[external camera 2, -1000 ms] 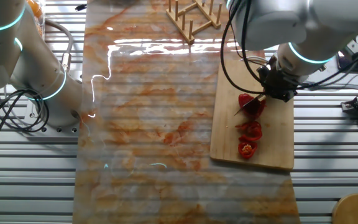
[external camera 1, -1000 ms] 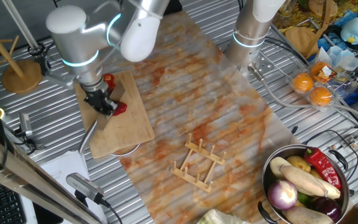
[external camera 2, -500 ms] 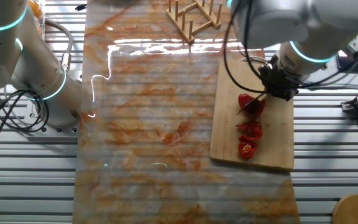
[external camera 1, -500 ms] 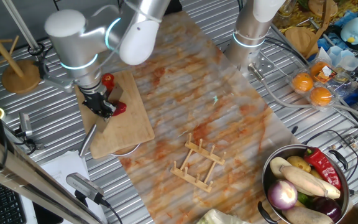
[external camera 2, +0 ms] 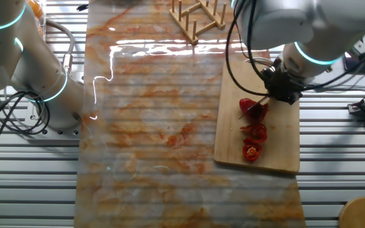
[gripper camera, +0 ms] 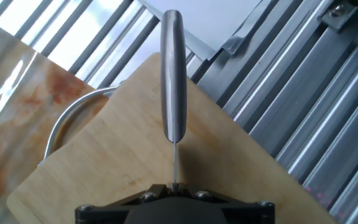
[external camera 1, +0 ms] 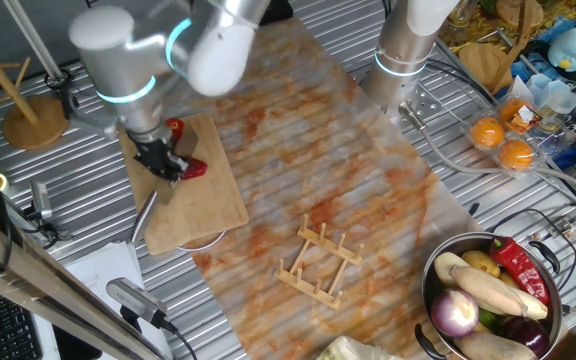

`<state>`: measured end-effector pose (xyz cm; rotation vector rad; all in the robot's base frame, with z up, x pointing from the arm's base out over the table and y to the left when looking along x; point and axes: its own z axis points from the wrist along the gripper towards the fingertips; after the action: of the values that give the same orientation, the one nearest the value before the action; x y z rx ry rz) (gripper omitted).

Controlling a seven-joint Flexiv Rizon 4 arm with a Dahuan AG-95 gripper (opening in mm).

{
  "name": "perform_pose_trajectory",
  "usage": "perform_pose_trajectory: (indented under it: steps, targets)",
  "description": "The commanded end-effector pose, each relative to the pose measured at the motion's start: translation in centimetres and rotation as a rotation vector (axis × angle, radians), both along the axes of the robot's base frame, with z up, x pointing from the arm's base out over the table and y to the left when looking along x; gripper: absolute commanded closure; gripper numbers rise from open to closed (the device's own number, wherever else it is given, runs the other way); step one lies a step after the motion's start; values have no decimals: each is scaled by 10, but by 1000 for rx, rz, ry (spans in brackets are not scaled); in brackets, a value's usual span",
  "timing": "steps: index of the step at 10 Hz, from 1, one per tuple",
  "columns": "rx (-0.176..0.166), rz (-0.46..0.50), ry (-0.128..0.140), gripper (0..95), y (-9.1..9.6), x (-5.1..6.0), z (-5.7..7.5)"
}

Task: Chop the chili peppers

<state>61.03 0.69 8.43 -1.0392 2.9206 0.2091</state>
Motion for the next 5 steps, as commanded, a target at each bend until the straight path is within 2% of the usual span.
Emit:
perform_pose_trajectory:
  steps: [1, 3, 5]
  targets:
    - [11, 5, -40, 950, -5, -15, 3]
    - [-7, 13, -23, 950, -10, -27, 4]
    - [-9, 32, -27, 950, -16, -37, 2]
